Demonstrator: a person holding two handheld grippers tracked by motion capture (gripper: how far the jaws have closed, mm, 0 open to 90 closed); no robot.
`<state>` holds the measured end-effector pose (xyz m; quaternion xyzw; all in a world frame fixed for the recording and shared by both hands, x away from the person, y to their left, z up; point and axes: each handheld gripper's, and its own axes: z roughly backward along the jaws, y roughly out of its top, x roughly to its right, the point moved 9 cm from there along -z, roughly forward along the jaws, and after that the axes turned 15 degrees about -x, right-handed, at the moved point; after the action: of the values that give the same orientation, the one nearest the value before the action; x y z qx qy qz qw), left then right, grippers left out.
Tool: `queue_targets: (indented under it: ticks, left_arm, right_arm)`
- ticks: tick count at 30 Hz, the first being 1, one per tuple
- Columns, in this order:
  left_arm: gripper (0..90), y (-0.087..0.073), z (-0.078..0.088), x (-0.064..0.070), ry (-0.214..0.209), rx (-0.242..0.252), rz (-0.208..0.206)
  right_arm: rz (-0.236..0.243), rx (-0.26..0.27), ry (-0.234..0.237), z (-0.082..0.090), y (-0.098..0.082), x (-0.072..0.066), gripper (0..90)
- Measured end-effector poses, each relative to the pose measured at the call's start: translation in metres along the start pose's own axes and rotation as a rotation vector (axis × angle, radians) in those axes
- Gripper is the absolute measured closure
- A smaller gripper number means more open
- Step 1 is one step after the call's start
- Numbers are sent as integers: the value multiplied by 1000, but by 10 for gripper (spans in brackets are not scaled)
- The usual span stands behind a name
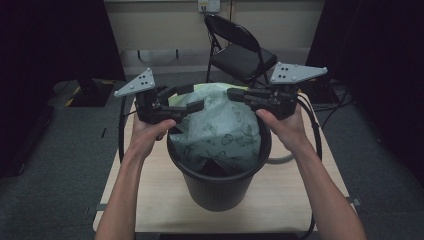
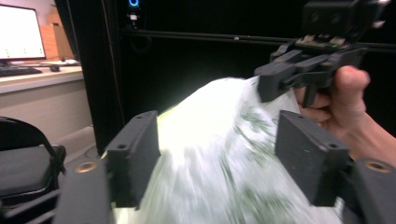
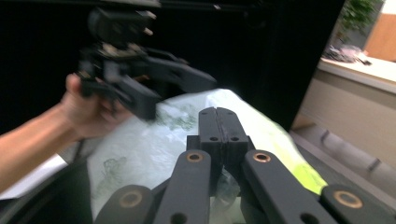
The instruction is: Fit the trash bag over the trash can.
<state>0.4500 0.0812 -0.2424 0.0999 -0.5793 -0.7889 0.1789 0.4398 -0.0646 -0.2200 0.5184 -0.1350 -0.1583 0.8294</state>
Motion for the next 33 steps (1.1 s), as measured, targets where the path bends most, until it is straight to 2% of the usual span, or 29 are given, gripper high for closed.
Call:
queue_targets:
  ticks: [3,4,8,9,10,13,16,20,23,25,29,31,33]
  left_arm:
    - [330,-3,-3,1,-30,-17,-3]
    - [372,-3,-4,2,-37,-19,-5]
    - [798,-9,-7,4,-33,-60,-49]
    - [852,-10,-6,6,-37,-58,-63]
    - [881,-11,-5,6,-28,-57,-69]
    - [891,-15,-3,8,-26,-52,-84]
    - [892,-17,-2,7,-23,-46,-81]
    - [892,-17,-1,9,-40,-26,-90]
    - [892,-16,-3,13,-44,-27,-101]
    - [891,-16,-4,13,-40,-33,-105]
    - [889,-16,-5,6,-23,-45,-92]
    - [889,-17,-5,4,-32,-49,-92]
    - [888,-18,-6,3,-21,-56,-90]
  right_arm:
    - [20,11,9,-6,11,-9,900]
    - [22,12,13,-8,12,-11,900]
    - [34,1,29,-14,14,-16,900]
    - [39,-4,32,-15,12,-17,899]
    - [44,-6,35,-14,10,-18,830]
    - [23,2,33,-7,4,-12,687]
    - [-13,27,29,5,-5,0,649]
    - [-76,55,-20,20,-18,23,639]
    - [-104,48,-75,21,-25,41,584]
    - [-109,52,-61,18,-25,46,541]
    - [-46,65,12,8,-20,29,456]
    - [-19,71,18,6,-15,20,472]
    - [-2,90,45,5,-9,15,491]
